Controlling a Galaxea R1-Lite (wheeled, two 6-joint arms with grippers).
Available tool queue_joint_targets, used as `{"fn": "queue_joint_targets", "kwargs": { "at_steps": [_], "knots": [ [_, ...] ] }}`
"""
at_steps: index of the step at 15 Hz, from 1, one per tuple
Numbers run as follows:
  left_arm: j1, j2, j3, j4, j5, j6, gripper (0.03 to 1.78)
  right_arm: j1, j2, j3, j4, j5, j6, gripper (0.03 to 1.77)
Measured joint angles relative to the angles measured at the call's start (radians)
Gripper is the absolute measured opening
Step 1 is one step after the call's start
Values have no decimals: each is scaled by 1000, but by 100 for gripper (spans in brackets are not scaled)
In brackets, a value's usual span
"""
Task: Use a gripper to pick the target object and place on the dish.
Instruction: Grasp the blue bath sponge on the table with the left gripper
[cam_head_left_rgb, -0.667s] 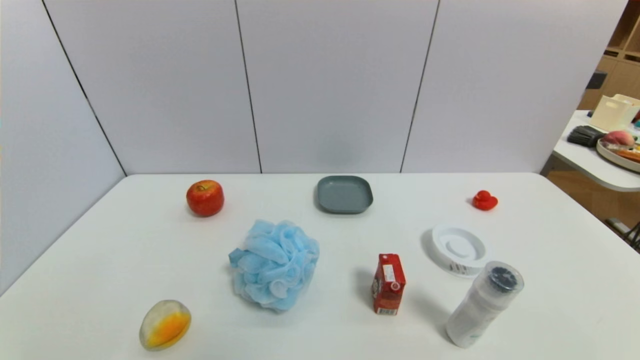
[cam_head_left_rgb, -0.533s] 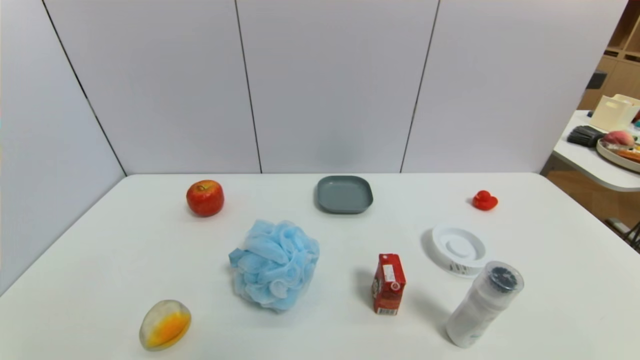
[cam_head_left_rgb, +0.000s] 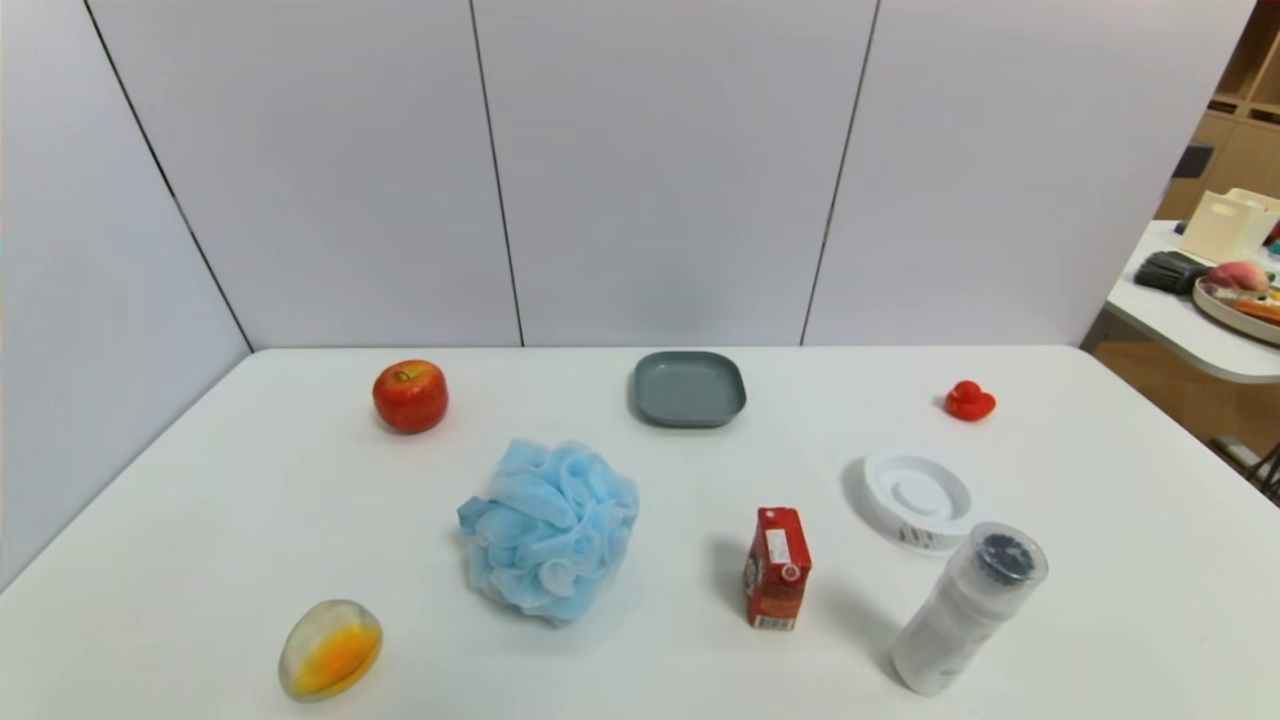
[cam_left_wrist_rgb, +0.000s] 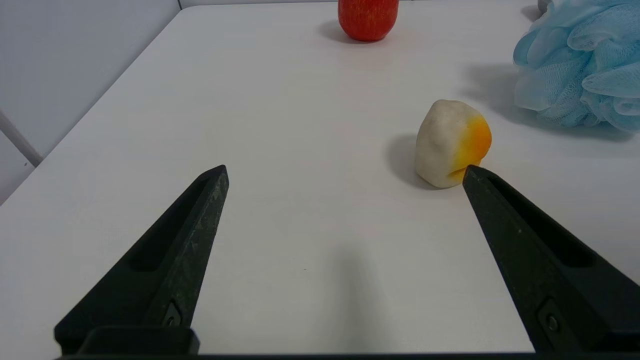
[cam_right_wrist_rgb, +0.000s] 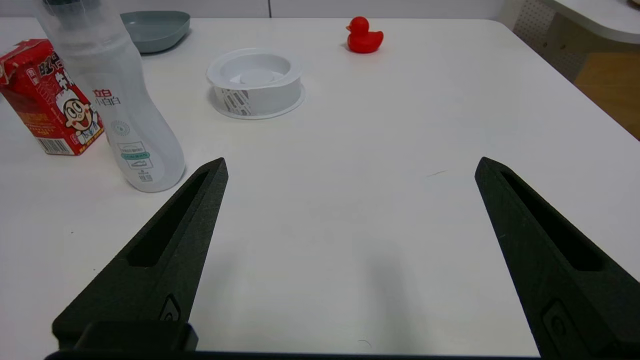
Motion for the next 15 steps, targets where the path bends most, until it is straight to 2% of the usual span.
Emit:
{"fn": "queue_joint_targets", "kwargs": {
  "at_steps": [15],
  "knots": [
    [1, 0, 0, -1, 0, -9, 169, 0, 0, 0, 0, 0, 0, 171]
  ]
}}
